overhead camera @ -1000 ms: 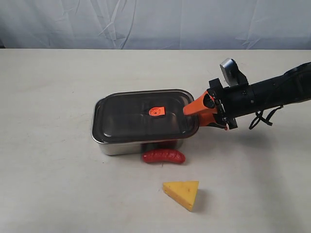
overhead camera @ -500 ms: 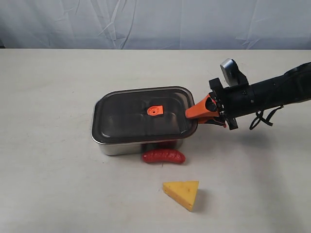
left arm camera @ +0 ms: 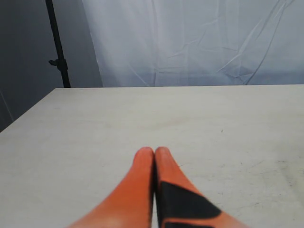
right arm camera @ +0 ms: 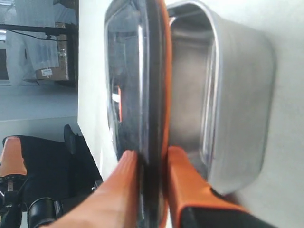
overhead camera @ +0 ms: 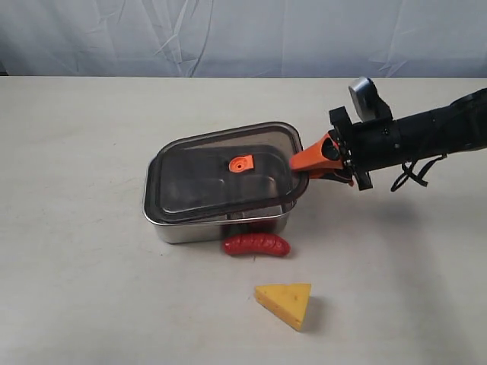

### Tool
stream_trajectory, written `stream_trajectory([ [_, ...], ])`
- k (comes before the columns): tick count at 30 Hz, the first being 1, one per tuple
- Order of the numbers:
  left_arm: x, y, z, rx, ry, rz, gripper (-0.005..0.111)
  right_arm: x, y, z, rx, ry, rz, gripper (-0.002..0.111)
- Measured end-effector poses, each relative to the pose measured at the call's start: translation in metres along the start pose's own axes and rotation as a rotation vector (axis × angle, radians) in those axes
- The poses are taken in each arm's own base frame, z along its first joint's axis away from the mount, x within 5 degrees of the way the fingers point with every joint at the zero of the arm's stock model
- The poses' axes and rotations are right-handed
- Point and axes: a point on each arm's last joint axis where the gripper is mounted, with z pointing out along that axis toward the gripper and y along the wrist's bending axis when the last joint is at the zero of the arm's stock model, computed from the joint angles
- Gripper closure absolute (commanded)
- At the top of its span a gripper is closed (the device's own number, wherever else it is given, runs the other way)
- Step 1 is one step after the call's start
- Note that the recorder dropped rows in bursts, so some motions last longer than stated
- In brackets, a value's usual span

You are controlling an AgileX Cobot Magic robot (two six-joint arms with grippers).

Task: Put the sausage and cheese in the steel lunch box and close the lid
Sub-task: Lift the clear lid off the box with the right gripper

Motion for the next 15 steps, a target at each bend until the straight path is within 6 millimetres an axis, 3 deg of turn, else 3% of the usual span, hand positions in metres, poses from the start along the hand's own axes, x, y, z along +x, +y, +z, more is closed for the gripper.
stream_trajectory([
  [8, 0.000, 0.000, 0.000, 0.000, 0.000, 0.000, 0.107, -0.009, 0.041, -0.017, -0.021, -0.079, -0.111, 0.109],
  [15, 0.000, 0.000, 0.000, 0.000, 0.000, 0.000, 0.107, -0.008, 0.100, -0.041, -0.046, -0.186, -0.283, 0.109],
])
